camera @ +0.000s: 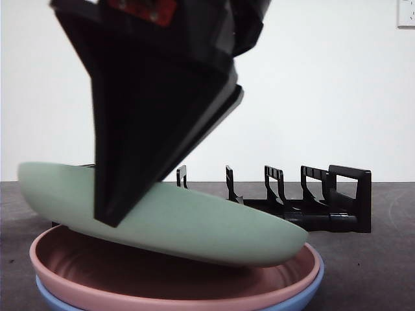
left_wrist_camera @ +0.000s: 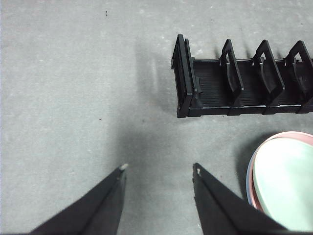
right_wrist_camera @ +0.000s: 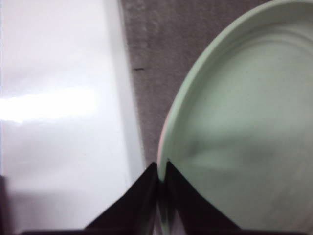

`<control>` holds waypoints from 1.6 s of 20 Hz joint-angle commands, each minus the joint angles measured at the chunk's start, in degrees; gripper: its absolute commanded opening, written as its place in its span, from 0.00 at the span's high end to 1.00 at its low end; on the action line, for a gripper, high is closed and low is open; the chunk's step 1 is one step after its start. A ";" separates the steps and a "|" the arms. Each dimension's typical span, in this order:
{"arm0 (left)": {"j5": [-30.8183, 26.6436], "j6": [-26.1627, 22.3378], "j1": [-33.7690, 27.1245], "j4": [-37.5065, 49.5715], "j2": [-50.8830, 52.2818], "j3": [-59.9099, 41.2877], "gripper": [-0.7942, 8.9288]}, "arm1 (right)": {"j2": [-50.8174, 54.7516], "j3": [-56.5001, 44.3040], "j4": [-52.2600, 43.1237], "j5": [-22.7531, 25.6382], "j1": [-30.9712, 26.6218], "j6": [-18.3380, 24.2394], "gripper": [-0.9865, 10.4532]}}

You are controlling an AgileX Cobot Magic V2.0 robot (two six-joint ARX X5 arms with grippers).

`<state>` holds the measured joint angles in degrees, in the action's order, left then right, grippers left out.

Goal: Place the plate

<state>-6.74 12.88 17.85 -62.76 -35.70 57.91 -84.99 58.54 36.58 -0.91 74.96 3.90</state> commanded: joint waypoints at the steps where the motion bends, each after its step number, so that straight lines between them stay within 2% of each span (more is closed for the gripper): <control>1: -0.31 0.17 0.09 0.66 -0.33 0.96 0.70 | -0.90 0.72 -0.61 -1.07 0.87 -3.04 0.90; 4: -0.31 0.15 0.09 0.68 -0.33 0.96 0.70 | -0.90 0.72 -0.70 -2.29 0.87 -5.79 0.80; 7: -0.31 -0.04 0.11 0.66 -0.33 0.96 0.70 | -0.90 0.72 -2.03 -2.82 0.87 -9.27 0.77; 10: -0.31 -0.02 0.09 0.70 -0.33 0.96 0.70 | -0.35 1.66 -5.11 -5.81 0.52 -13.88 0.69; 12: -0.28 -0.02 0.11 1.05 -0.39 0.96 0.70 | 0.94 3.34 -5.27 -3.87 -0.87 -15.74 0.68; 14: -0.31 -0.02 0.11 1.07 -0.57 0.96 0.70 | 3.39 3.93 -5.57 1.46 -3.89 -15.91 0.68; 15: -0.28 -0.02 0.11 1.05 -0.59 0.96 0.70 | 5.01 3.93 -5.55 4.13 -6.47 -15.50 0.68; 18: -0.31 -0.02 0.11 2.03 -0.61 0.96 0.70 | 8.70 3.93 -4.68 5.90 -16.35 -12.85 0.68; 22: -0.31 -0.02 0.11 9.92 -2.05 0.96 0.70 | 11.93 3.93 -4.59 4.94 -32.87 -8.94 0.68; 25: -0.31 -0.02 0.11 15.67 -4.83 0.96 0.70 | 13.16 3.93 -6.99 2.23 -44.22 -4.72 0.68; 27: -0.31 -0.22 0.11 17.44 -6.67 0.96 0.70 | 13.20 3.93 -10.14 1.33 -49.62 -3.50 0.68; 30: -0.31 -0.20 0.11 17.31 -7.93 0.96 0.70 | 13.16 3.93 -13.44 0.46 -54.38 -3.45 0.68; 31: -0.28 -0.22 0.11 17.38 -8.11 0.96 0.71 | 13.16 3.93 -14.21 0.50 -55.10 -3.48 0.72; 32: -0.26 -0.26 0.11 17.38 -8.09 0.96 0.90 | 13.16 3.93 -14.99 0.48 -55.41 -3.50 0.88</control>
<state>-6.74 12.93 17.85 -45.98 -43.40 57.91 -71.48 61.43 22.28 -0.21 19.38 -0.16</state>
